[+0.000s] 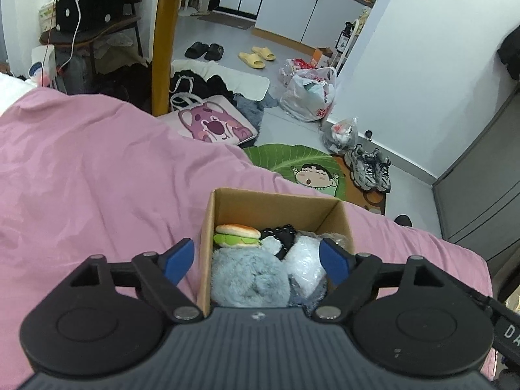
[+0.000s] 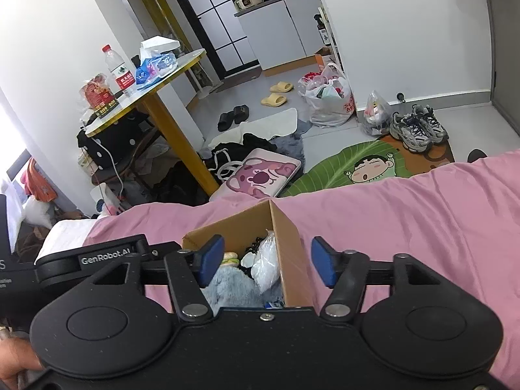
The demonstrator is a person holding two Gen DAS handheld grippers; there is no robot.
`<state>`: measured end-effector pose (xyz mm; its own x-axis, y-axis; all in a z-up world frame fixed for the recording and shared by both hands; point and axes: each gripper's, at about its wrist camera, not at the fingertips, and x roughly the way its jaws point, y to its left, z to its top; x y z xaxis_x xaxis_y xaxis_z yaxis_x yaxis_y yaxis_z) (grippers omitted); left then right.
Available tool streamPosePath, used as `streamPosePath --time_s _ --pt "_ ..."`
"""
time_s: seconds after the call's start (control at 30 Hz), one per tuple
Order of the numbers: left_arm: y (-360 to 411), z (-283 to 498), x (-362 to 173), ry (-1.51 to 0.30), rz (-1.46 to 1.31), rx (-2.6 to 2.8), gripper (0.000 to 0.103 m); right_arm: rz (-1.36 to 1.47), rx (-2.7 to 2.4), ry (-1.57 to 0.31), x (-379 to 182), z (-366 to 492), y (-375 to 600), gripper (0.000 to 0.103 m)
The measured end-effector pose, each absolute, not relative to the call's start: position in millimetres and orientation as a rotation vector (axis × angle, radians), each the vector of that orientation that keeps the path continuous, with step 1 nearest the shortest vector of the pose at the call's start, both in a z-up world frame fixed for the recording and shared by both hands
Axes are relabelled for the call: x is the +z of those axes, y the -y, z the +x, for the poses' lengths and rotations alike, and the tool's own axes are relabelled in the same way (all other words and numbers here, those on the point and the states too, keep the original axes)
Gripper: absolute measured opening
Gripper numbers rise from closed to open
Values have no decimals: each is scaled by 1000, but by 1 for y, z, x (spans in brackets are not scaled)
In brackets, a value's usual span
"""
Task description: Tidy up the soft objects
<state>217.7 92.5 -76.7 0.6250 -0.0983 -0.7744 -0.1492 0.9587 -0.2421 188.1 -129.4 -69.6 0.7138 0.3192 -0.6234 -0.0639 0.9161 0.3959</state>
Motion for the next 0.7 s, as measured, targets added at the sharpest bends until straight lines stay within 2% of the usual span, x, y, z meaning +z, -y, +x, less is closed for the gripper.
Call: streamPosePath --time_s 0.17,0.3,0.47,0.7 --pt "-82 201 -67 -897 -270 34 89 369 211 -737 -60 177 144 68" --pt "-74 188 -61 -907 -260 30 90 370 209 -712 -54 165 158 79" --pt "-60 172 -48 -892 -230 28 94 394 210 -696 -48 151 175 84" --pt "-43 149 -33 -885 -210 32 97 409 212 -666 -36 133 199 100"
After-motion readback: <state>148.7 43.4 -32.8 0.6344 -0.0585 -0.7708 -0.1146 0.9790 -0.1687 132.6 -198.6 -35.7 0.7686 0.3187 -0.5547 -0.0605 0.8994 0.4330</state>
